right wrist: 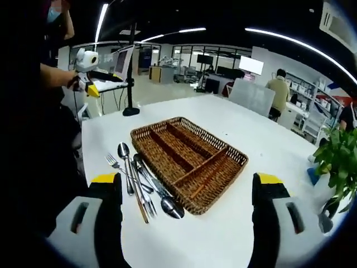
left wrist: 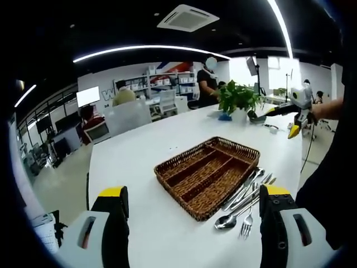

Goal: Arrange the knives, forks, and spoons in their matching storage slots by inserting each utensil handle-first until every utensil is classified and aligned in the correct compartment

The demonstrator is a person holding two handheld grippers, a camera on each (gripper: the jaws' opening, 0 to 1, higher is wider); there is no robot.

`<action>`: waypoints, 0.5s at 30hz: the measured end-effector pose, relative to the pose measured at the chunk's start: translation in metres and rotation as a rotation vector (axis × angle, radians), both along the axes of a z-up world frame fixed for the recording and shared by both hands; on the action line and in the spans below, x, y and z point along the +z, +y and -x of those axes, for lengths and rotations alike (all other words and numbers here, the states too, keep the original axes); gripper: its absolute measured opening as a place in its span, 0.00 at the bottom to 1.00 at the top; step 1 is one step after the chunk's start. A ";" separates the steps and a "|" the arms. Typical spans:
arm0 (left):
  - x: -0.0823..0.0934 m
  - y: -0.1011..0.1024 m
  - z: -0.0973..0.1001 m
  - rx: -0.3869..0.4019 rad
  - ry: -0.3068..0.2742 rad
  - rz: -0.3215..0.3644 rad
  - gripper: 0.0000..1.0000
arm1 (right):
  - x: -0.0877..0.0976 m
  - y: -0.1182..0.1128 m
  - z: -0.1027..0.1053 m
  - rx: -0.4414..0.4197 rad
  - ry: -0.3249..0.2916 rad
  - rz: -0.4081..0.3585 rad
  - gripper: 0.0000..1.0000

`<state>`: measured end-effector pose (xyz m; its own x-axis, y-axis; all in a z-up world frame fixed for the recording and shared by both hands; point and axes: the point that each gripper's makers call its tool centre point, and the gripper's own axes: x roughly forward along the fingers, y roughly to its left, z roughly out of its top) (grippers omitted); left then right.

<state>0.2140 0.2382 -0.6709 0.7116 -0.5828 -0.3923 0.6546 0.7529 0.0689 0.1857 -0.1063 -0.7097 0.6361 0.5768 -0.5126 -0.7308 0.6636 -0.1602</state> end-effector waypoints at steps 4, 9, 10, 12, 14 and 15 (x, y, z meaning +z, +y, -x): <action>0.001 0.000 -0.001 -0.002 -0.005 -0.007 1.00 | -0.012 0.005 0.009 0.032 0.007 0.012 1.00; 0.000 0.000 0.002 -0.002 0.001 -0.021 1.00 | -0.021 0.011 0.013 0.064 0.044 0.014 0.99; -0.001 0.000 0.002 -0.002 0.002 -0.023 1.00 | -0.022 0.011 0.014 0.065 0.050 0.012 0.98; 0.001 -0.001 0.000 0.000 0.000 -0.019 1.00 | -0.032 0.015 0.018 0.085 0.085 0.006 0.94; 0.002 -0.003 -0.002 0.000 -0.004 -0.017 1.00 | -0.043 0.016 0.021 0.097 0.112 0.019 0.86; 0.002 -0.005 -0.002 -0.002 -0.005 -0.019 1.00 | -0.055 0.019 0.031 0.133 0.168 0.029 0.81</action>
<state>0.2165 0.2330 -0.6693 0.7125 -0.5770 -0.3994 0.6558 0.7500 0.0864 0.1545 -0.0871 -0.7648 0.4597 0.6335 -0.6224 -0.8296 0.5564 -0.0463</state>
